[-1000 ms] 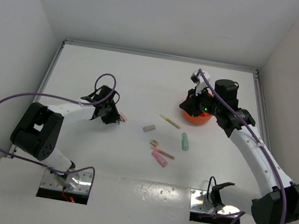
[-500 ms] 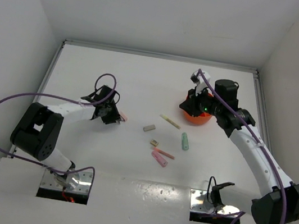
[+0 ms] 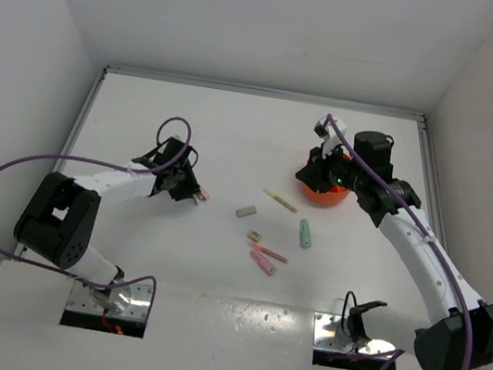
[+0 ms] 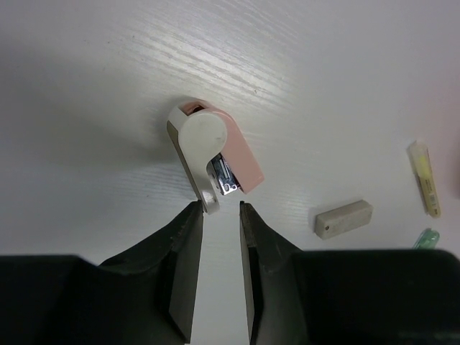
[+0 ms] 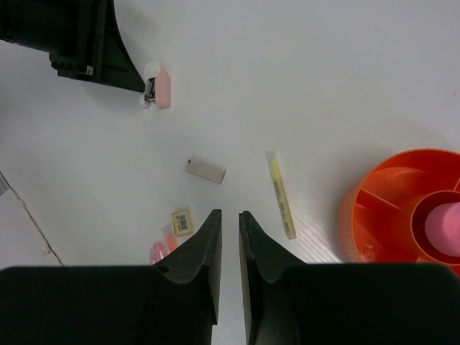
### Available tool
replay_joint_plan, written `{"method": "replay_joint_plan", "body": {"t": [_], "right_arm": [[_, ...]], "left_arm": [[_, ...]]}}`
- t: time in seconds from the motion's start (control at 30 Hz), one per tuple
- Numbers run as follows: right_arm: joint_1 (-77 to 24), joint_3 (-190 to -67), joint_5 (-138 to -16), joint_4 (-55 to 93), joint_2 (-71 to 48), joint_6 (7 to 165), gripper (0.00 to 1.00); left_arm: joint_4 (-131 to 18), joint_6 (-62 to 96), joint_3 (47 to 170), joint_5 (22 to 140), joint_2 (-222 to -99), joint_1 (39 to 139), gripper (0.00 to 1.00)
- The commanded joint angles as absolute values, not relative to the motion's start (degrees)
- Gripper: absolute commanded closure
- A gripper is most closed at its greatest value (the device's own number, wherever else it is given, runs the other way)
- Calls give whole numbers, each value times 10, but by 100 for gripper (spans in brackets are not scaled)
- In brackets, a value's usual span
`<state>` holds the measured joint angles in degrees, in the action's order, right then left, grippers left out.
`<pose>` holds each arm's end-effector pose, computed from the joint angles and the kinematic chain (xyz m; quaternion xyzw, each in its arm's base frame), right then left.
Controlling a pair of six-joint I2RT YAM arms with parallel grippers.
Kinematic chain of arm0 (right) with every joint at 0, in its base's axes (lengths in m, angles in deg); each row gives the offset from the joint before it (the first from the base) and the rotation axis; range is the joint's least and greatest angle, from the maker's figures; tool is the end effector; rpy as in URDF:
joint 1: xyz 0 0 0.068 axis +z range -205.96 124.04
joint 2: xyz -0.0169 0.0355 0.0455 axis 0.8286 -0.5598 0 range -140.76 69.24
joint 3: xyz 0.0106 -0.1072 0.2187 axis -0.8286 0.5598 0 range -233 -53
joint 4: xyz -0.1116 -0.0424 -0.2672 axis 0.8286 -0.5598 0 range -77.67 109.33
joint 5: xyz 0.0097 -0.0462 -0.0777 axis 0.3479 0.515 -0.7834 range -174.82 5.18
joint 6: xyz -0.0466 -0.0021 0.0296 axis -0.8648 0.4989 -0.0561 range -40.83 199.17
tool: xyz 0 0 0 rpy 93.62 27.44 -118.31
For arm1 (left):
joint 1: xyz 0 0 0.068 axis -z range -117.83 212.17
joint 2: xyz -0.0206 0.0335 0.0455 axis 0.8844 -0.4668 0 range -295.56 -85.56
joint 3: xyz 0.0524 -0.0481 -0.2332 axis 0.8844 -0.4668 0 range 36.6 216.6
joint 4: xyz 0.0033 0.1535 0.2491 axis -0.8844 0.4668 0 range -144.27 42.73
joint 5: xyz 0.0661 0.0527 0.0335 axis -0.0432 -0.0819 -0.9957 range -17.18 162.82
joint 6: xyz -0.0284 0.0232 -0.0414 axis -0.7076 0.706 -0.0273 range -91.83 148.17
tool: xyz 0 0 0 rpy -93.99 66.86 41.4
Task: Sort the stationery into containers
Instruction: Pick up the stapler from the center of the board.
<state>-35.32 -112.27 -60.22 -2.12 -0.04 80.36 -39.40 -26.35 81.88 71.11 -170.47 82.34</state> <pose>0.2882 0.1251 0.2865 -0.2467 0.8225 0.2729 0.4339 0.2974 -0.1080 0.1245 -0.2856 0.9085 -0.1736 0.2510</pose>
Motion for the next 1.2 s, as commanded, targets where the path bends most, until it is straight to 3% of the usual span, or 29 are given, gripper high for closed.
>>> {"method": "replay_joint_plan", "body": {"t": [0.0,0.63,0.83,1.17], "right_arm": [[-356,-1123,-588,-3,9,797,84],[-356,-1123,-588,-3,9,797,83],[-356,-1123,-588,-3,9,797,83],[-356,-1123,-588,-3,9,797,83]], "left_arm": [[-399,-268,836,710,-1705,827,67],[-399,-268,836,699,-1747,827,66],[-399,-262,836,699,-1752,827,73],[-399,-255,841,704,-1745,833,96]]}}
